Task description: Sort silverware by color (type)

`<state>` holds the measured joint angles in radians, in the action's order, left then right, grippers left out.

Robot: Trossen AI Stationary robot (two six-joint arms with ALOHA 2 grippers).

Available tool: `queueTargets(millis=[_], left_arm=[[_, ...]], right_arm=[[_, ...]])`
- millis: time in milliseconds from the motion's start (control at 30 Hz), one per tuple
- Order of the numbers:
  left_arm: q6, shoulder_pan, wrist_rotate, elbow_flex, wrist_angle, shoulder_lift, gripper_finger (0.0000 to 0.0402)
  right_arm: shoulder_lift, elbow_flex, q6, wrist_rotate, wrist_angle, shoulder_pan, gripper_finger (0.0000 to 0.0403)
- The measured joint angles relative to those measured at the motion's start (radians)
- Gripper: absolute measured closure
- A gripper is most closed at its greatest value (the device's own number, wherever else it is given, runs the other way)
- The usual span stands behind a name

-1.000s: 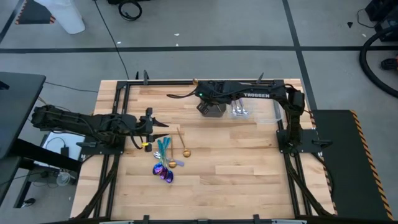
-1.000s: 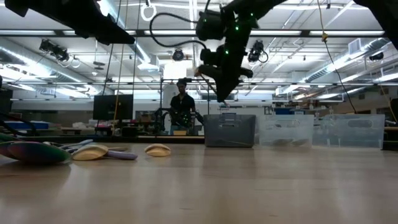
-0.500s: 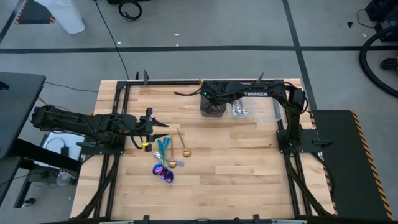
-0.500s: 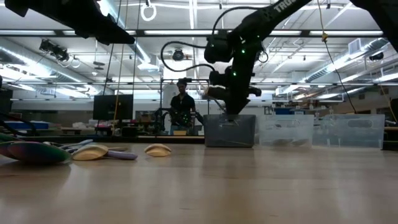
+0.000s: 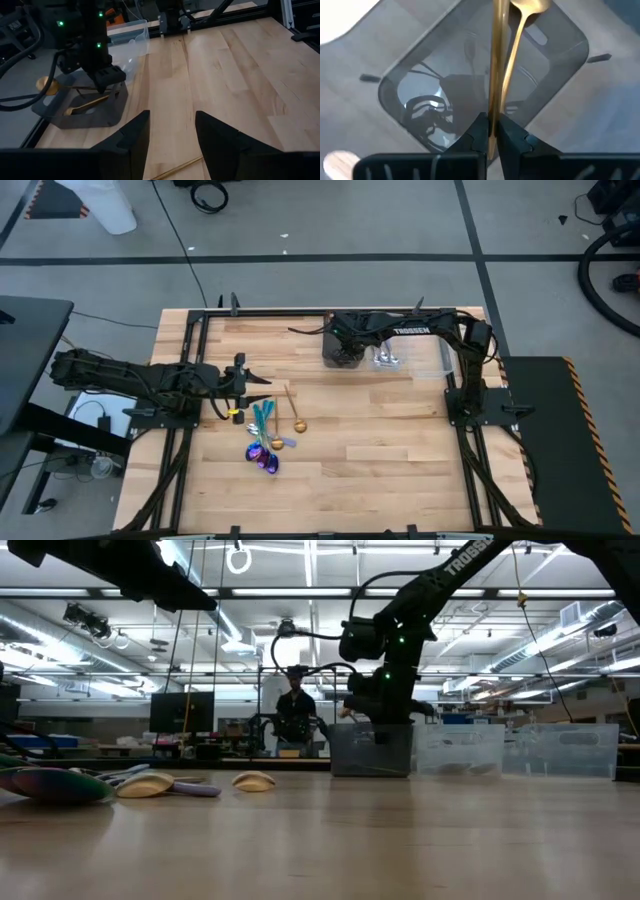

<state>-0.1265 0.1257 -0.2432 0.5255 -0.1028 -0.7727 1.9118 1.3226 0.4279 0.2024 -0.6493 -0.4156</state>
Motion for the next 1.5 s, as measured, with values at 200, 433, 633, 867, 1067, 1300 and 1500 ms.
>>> queueTargets(millis=[200,433,633,867,1067,1300,1500], left_arm=[[0.0,0.0,0.0,0.0,0.0,0.0,0.0235],[0.0,0.0,0.0,0.0,0.0,0.0,0.0235],[0.001,0.0,0.0,0.0,0.0,0.0,0.0235],[-0.03,0.0,0.0,-0.002,-0.005,0.0,0.0235],[-0.042,0.0,0.0,-0.009,-0.056,-0.001,0.0235],[-0.042,0.0,0.001,-0.009,-0.092,-0.001,0.0235],[-0.041,0.0,0.001,-0.009,-0.092,-0.001,0.0235]], right_arm=[[0.0,-0.004,0.027,-0.053,-0.002,0.0,0.0372],[0.0,-0.004,0.043,-0.073,-0.002,0.0,0.0364],[0.0,-0.004,0.052,-0.074,-0.001,0.0,0.0332],[0.0,0.009,0.067,-0.074,-0.001,0.003,0.0313],[0.0,0.053,0.048,-0.073,0.0,0.014,0.0314],[0.0,0.086,0.04,-0.073,-0.002,0.016,0.0315],[0.0,0.086,0.04,-0.072,-0.004,0.02,0.0315]])
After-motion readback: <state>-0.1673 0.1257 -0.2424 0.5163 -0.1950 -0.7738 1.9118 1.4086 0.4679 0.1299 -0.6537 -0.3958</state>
